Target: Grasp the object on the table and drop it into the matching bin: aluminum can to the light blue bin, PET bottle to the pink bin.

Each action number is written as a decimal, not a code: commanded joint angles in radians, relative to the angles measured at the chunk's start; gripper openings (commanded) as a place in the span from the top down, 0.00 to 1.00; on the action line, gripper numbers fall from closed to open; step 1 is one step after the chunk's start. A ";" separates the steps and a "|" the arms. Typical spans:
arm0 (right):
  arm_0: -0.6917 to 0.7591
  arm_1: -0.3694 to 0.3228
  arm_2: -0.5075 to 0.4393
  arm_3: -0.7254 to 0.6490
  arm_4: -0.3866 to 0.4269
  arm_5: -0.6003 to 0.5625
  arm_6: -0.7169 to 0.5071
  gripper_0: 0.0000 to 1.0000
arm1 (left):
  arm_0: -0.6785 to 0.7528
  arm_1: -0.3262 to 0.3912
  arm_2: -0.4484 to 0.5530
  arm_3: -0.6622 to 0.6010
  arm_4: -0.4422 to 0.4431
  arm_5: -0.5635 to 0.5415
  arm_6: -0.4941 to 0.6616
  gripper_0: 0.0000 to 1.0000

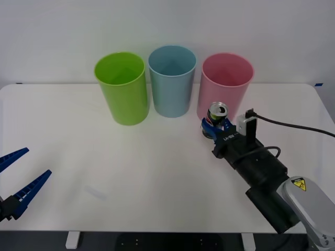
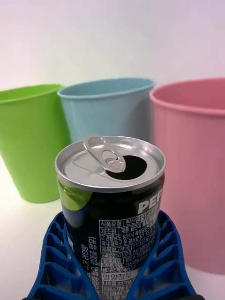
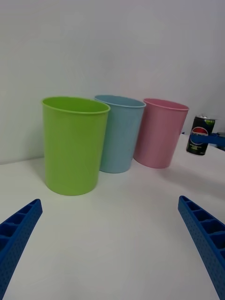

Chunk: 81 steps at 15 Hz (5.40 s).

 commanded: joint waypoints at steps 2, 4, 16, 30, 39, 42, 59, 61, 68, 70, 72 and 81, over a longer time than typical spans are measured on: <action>-0.003 -0.034 -0.084 -0.046 -0.059 -0.144 0.000 1.00 | 0.000 0.000 0.000 0.000 0.000 0.000 0.000 0.00; -0.004 -0.060 -0.109 -0.082 -0.088 -0.179 -0.005 1.00 | 0.000 0.000 0.000 0.000 0.000 0.000 0.000 0.00; -0.237 -0.120 -0.118 -0.074 -0.065 -0.231 -0.212 1.00 | 0.000 0.000 0.000 0.000 0.000 0.000 0.000 0.00; -0.799 0.080 -0.129 0.622 0.102 -0.270 -0.213 1.00 | 0.000 0.000 0.000 0.000 0.000 0.000 0.000 0.00; -1.041 0.230 -0.267 0.974 0.242 -0.205 -0.173 1.00 | 0.000 0.000 0.000 0.000 0.000 0.000 0.000 0.00; -1.041 0.232 -0.267 0.972 0.243 -0.205 -0.161 1.00 | 0.000 0.000 0.000 0.000 0.000 0.000 0.000 0.00; -0.945 0.098 -0.150 0.860 0.041 -0.268 -0.134 0.00 | 0.000 0.000 0.000 0.000 0.000 0.000 0.000 0.00; -0.882 0.040 -0.087 0.765 -0.033 -0.265 -0.134 0.00 | 0.000 0.000 0.000 0.000 0.000 0.000 0.000 0.00; -0.601 -0.126 -0.070 0.408 -0.119 -0.274 -0.132 0.00 | 0.000 0.000 0.000 0.000 0.000 0.000 0.000 0.00; -0.518 -0.183 -0.075 0.316 -0.158 -0.278 -0.127 0.00 | 0.000 0.000 0.000 0.000 0.000 0.000 0.000 0.00; -0.415 -0.253 -0.083 0.222 -0.214 -0.279 -0.112 0.00 | 0.000 0.000 0.000 0.000 0.000 0.000 0.000 0.00; -0.043 -0.324 -0.281 0.058 -0.267 -0.492 0.083 0.00 | 0.000 0.000 0.000 0.000 0.000 0.000 0.000 0.00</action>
